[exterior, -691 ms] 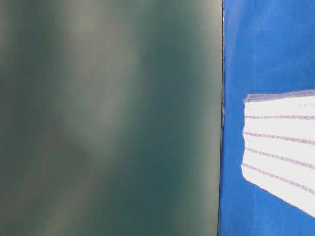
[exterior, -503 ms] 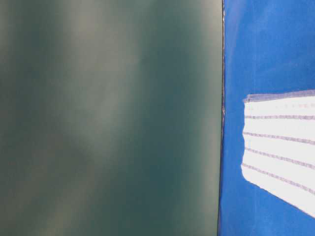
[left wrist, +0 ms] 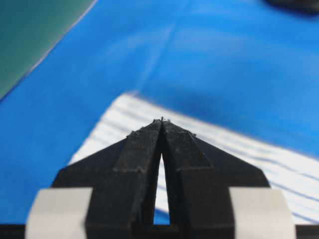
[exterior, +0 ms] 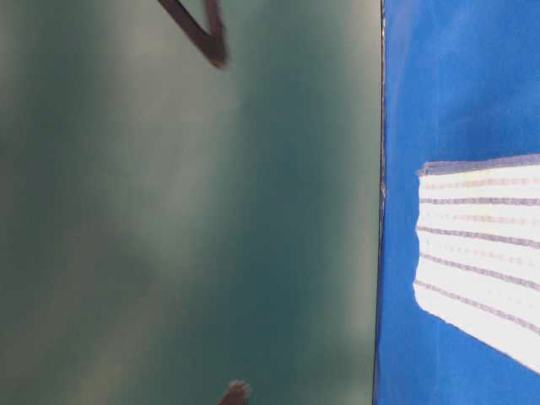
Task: Fold a vertical towel.
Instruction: 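Move both grippers to the far corners of the striped towel and grasp them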
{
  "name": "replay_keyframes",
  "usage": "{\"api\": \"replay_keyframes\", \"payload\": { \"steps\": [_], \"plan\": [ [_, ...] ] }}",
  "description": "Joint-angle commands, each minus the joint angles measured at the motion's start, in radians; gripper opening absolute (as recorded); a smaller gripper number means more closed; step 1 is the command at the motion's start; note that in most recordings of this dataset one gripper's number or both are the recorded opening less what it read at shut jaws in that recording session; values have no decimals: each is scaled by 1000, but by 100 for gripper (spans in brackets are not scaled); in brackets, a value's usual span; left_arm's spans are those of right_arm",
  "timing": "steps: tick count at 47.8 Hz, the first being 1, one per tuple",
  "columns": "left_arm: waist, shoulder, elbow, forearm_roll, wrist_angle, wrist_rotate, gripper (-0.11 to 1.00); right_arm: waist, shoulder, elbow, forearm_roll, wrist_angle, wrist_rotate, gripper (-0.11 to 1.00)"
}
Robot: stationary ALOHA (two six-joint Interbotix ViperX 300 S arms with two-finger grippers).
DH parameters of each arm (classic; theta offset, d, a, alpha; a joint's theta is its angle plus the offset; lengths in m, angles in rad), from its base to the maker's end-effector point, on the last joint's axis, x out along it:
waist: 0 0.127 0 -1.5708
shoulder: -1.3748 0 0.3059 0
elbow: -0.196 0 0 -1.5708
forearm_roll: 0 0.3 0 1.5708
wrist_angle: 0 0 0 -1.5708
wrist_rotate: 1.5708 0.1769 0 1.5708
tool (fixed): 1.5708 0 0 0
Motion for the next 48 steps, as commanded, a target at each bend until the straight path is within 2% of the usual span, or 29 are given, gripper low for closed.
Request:
{"api": "replay_keyframes", "payload": {
  "steps": [1, 7, 12, 17, 20, 29, 35, 48],
  "plan": [
    [34, 86, -40, -2, -32, -2, 4, -29, 84, -61, -9, -3, -5, 1],
    [49, 196, -74, 0, -69, -2, 32, -55, 215, -121, -31, -3, -9, 3],
    [61, 301, -115, 0, -86, 0, 56, -72, 310, -161, -40, -15, -9, 29],
    [78, 393, -156, 0, -91, 0, 72, -80, 410, -204, -58, -21, -11, 51],
    [94, 446, -178, 0, -97, 0, 74, -84, 457, -227, -69, -21, -11, 56],
    [124, 600, -233, 0, -153, 0, 73, -109, 561, -273, -83, -21, -11, 53],
    [133, 693, -259, 0, -192, 0, 73, -117, 624, -298, -109, -29, -11, 53],
    [156, 796, -308, 0, -212, -2, 73, -130, 735, -351, -117, -51, -11, 53]
  ]
}}
